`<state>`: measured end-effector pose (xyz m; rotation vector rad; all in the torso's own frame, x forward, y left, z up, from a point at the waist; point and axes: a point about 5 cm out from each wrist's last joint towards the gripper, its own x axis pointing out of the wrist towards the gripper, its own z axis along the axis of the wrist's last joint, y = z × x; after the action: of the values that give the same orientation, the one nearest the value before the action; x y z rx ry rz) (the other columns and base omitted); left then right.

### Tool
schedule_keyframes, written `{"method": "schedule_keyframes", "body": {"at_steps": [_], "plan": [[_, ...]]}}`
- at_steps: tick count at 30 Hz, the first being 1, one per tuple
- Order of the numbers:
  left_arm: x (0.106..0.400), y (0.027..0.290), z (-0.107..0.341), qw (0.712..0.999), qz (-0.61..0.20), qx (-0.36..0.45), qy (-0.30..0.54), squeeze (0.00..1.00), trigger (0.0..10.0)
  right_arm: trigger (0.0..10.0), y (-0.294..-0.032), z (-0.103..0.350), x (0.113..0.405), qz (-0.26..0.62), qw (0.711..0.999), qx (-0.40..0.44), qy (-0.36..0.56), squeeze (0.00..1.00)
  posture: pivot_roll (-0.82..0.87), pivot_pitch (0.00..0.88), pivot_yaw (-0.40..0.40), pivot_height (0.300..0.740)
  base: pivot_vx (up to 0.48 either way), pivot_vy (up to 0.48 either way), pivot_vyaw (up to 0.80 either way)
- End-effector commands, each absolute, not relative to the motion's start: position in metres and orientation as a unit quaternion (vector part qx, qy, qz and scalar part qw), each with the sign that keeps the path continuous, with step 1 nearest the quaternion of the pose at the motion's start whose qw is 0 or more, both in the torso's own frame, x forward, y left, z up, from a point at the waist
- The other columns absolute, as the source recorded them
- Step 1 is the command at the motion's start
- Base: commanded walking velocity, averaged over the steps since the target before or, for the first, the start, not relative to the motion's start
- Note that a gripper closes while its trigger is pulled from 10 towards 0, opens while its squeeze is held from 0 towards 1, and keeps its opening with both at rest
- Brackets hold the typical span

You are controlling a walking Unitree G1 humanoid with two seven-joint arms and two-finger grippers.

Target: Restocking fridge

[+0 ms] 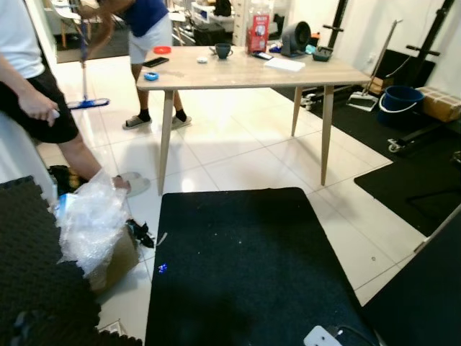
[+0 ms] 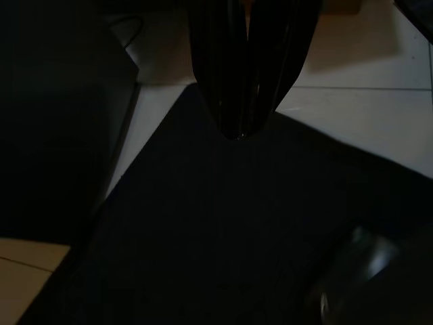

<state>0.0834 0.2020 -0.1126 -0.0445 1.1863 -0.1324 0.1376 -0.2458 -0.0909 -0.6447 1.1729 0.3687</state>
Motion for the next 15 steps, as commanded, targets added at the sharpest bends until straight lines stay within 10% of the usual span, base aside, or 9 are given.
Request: {"method": "schedule_keyframes", "body": {"at_steps": [1, 15], "plan": [[0.0853, 0.1812, -0.1146, 0.824, -0.094, -0.042, 0.558, 0.0, 10.0, 10.0, -0.2454, -0.0902, 0.1398, 0.169, 0.77, -0.296, 0.539, 0.0, 0.01, 0.0, 0.008, 0.74, 0.48, 0.0, 0.0], [0.0838, 0.1802, -0.1151, 0.823, -0.09, -0.044, 0.558, 0.0, 10.0, 10.0, -0.245, -0.0917, 0.1366, 0.165, 0.766, -0.299, 0.545, 0.0, 0.01, 0.0, 0.008, 0.74, 0.48, 0.0, 0.0]]}}
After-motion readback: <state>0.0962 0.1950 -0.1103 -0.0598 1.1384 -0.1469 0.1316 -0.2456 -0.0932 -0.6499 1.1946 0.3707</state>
